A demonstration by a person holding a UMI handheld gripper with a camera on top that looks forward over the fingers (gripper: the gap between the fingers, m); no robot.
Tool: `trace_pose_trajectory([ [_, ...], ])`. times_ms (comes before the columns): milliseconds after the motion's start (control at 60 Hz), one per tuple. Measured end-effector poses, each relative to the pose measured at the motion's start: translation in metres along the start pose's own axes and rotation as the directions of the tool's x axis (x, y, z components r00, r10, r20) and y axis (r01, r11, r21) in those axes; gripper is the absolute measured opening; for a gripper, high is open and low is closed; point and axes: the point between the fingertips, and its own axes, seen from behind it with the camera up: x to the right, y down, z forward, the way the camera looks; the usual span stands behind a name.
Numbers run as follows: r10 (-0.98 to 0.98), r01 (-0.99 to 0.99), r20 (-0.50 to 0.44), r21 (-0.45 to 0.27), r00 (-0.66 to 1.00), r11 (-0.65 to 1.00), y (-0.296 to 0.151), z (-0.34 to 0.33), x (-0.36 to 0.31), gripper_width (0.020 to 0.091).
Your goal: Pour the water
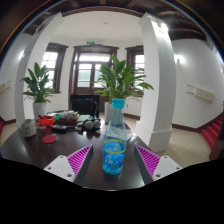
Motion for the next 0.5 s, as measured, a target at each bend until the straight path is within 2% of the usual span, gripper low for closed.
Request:
trace_pose_trajectory([
  [217, 0.028, -0.028, 0.033, -0.002, 0.999, 1.000, -0.011, 0.067, 0.006, 0.0838],
  [300, 0.046, -0.046, 0.032, 0.017, 0.998, 0.999, -0.015, 0.082, 0.004, 0.0801],
  [367, 0.076, -0.077, 0.043, 0.026, 0.996, 0.997, -0.014, 0.092, 0.001, 0.0572],
  [383, 0.083, -0.085, 0.043, 0.029, 0.996, 0.996, -0.015, 0.092, -0.001, 0.0534],
  [400, 0.085, -0.086, 0.039, 0.034, 0.996, 0.996, -0.016, 0.093, -0.001, 0.0529],
  [417, 0.080, -0.081, 0.034, 0.034, 0.996, 0.996, -0.016, 0.093, 0.000, 0.0557],
  [433, 0.072, -0.073, 0.032, 0.037, 0.997, 0.997, -0.016, 0.093, 0.001, 0.0491],
  [500, 0.057, -0.058, 0.018, 0.043, 0.998, 0.997, -0.017, 0.092, -0.001, 0.0428],
])
